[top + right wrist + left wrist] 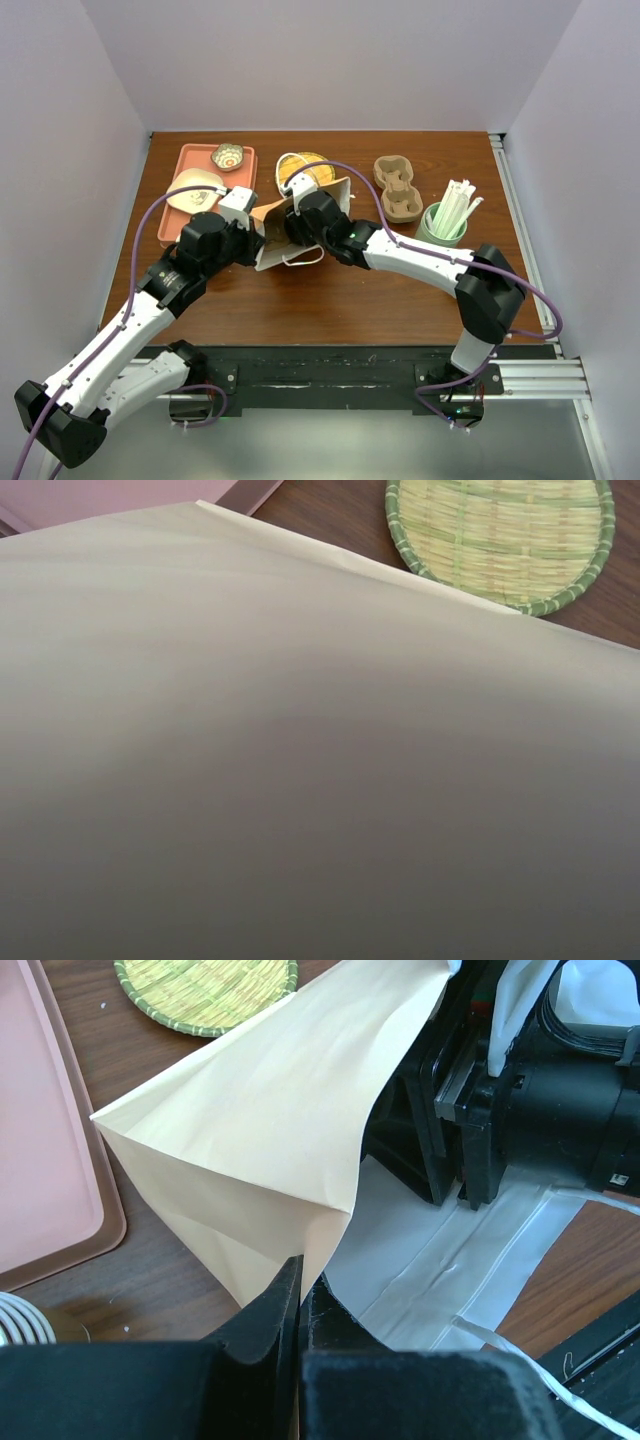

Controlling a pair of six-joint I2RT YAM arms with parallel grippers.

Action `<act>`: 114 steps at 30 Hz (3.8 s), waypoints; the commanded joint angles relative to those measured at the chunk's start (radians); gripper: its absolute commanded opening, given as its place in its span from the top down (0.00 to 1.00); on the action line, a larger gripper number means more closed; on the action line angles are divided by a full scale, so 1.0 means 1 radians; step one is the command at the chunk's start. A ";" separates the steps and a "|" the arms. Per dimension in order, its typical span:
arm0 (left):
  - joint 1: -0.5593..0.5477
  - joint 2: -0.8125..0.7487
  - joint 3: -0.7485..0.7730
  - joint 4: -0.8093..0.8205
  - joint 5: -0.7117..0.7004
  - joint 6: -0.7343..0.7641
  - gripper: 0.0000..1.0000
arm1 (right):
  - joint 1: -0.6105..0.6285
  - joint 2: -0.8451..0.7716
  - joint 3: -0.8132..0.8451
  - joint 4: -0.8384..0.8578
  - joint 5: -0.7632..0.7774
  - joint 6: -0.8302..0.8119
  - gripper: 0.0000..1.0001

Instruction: Pack the takeout coffee

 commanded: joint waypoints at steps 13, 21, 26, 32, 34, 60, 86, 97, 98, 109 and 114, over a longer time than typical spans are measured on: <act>-0.005 0.010 0.028 -0.006 -0.002 -0.032 1.00 | -0.003 -0.045 0.022 -0.003 -0.020 -0.034 1.00; -0.004 0.018 0.031 -0.028 -0.030 -0.034 1.00 | -0.003 -0.094 0.022 0.000 -0.033 -0.023 1.00; -0.004 0.044 0.068 -0.055 -0.057 -0.054 1.00 | -0.003 -0.117 0.059 -0.058 -0.051 -0.003 1.00; -0.004 0.099 0.157 -0.118 -0.113 -0.075 1.00 | -0.005 -0.190 0.097 -0.134 -0.109 0.031 1.00; -0.005 0.123 0.180 -0.153 -0.119 -0.084 1.00 | -0.001 -0.210 0.128 -0.160 -0.117 0.050 1.00; -0.005 0.335 0.433 -0.311 -0.381 -0.134 1.00 | -0.003 -0.617 0.218 -0.361 -0.327 0.432 1.00; 0.009 0.443 0.511 -0.397 -0.430 -0.203 1.00 | -0.005 -0.869 -0.627 -0.073 -0.545 0.676 1.00; 0.007 0.450 0.500 -0.400 -0.370 -0.201 1.00 | -0.024 -0.913 -0.783 -0.071 -0.516 0.729 0.94; 0.007 0.447 0.500 -0.400 -0.369 -0.200 1.00 | -0.028 -0.916 -0.785 -0.079 -0.504 0.726 0.92; 0.007 0.411 0.482 -0.391 -0.312 -0.200 1.00 | -0.038 -0.892 -0.710 -0.312 -0.321 0.677 0.66; 0.009 0.387 0.482 -0.385 -0.298 -0.200 1.00 | -0.038 -0.881 -0.658 -0.405 -0.251 0.670 0.62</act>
